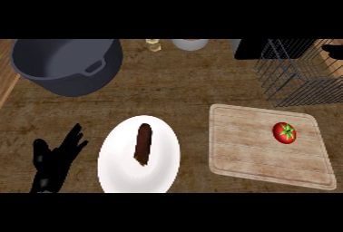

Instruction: Pick the tomato from the cutting board and place it in the basket

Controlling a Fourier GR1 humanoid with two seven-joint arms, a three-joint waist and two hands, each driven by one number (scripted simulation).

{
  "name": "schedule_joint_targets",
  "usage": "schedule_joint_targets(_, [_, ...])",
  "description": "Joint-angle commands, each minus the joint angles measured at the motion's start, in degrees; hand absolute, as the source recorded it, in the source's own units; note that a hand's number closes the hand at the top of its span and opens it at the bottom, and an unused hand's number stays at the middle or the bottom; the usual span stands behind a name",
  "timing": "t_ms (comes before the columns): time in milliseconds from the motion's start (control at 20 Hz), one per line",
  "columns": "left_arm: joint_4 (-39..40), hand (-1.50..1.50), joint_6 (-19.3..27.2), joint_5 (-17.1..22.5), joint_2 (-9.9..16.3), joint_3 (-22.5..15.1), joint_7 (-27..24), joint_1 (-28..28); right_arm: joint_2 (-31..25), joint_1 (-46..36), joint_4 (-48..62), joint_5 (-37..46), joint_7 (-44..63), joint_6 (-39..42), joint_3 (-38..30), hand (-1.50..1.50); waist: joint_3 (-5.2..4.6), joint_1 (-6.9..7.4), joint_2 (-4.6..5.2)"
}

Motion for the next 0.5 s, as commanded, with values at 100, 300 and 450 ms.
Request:
schedule_joint_targets(100, [2.4, 0.0, -1.1, 0.0, 0.5, -0.3, 2.8, 0.6, -13.7, -4.2, 7.9, -0.9, -4.6, 16.1, -4.0, -1.5, -0.42, 1.19, 0.81])
schedule_joint_targets(300, [2.4, 0.0, -1.0, -0.6, -0.7, -1.2, 4.7, -2.2, -16.6, -6.3, 8.2, 5.1, -6.2, 21.4, -0.2, -1.5, -0.43, 2.17, 1.07])
schedule_joint_targets(450, [2.3, 0.0, 1.0, -2.2, -2.2, -1.4, 3.6, -0.2, -18.0, -2.0, 8.3, 9.4, -12.0, 21.9, -2.2, -1.5, -0.33, 0.58, 0.57])
